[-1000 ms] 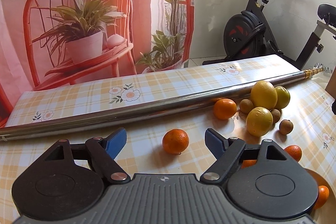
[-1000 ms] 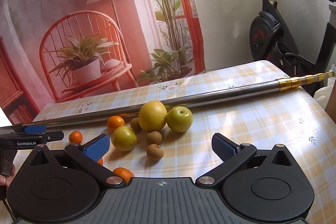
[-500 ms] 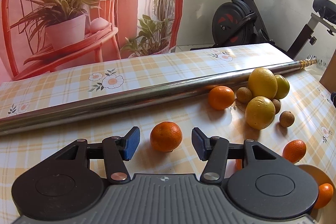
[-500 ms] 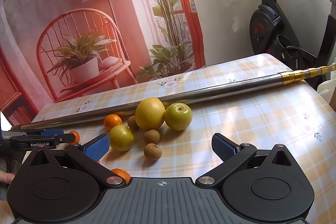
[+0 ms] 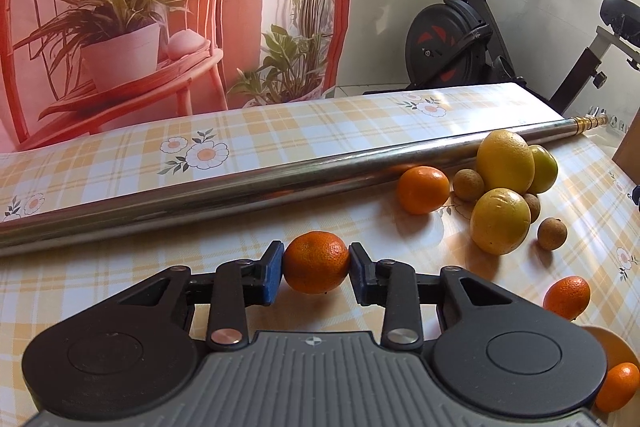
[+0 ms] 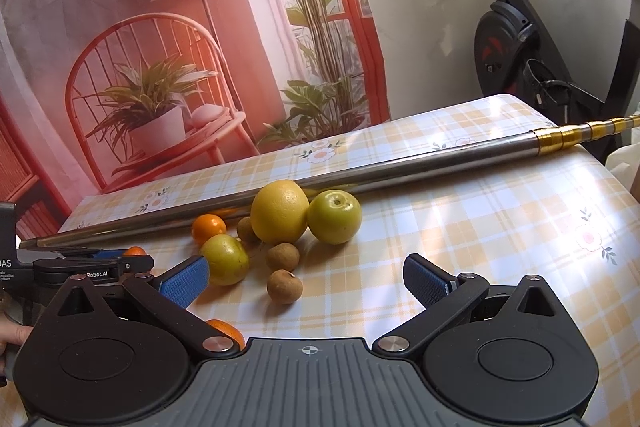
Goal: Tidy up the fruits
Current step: 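Grasp a mandarin orange with the left tool, then grasp the green apple with the right tool while the left tool holds the orange, then lift the orange and the green apple toward the plate with both tools, then lower the orange and apple onto the beige plate and open both tools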
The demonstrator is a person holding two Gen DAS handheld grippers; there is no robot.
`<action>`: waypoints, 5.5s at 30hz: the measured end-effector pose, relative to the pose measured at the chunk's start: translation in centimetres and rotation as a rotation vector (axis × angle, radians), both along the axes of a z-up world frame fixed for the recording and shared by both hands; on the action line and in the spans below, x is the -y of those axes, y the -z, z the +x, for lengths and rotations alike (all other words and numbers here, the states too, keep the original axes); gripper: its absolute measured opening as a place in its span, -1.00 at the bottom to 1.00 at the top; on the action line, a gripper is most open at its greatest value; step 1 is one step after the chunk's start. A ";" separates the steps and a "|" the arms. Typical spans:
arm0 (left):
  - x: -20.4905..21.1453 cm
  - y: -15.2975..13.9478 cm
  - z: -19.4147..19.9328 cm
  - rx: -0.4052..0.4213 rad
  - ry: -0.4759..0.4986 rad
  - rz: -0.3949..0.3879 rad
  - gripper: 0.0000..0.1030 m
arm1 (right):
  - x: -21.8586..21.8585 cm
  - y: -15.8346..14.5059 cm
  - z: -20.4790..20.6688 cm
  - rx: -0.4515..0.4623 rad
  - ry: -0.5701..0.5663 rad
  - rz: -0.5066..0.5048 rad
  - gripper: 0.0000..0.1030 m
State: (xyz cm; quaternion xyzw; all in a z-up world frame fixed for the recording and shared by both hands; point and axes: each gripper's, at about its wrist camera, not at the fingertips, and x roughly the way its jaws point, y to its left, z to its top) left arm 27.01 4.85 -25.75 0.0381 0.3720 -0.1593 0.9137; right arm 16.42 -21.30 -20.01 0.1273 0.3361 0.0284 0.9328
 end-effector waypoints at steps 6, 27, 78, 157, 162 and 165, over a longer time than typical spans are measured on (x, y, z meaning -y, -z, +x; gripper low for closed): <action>-0.2 -0.9 -1.0 0.030 0.002 -0.008 -0.29 | 0.1 0.1 0.2 -0.001 -0.001 -0.004 1.00; -2.9 -5.8 -7.0 0.125 -0.173 -0.130 -0.29 | 1.9 2.5 5.9 0.083 -0.025 -0.148 0.42; 0.2 -0.2 -5.4 -0.173 0.059 -0.171 0.00 | 1.3 5.3 10.5 -0.013 -0.259 -0.136 -0.13; 0.3 -2.2 -18.0 -0.100 0.206 -0.139 -0.32 | -6.2 -1.5 -4.8 -0.110 -0.396 -0.048 -0.14; 0.7 -1.5 -18.0 -0.121 0.200 -0.103 -0.32 | -7.4 -1.1 -3.6 -0.156 -0.453 -0.080 -0.14; 0.8 -1.3 -17.9 -0.122 0.200 -0.088 -0.32 | -8.2 -0.9 -3.1 -0.171 -0.477 -0.100 -0.14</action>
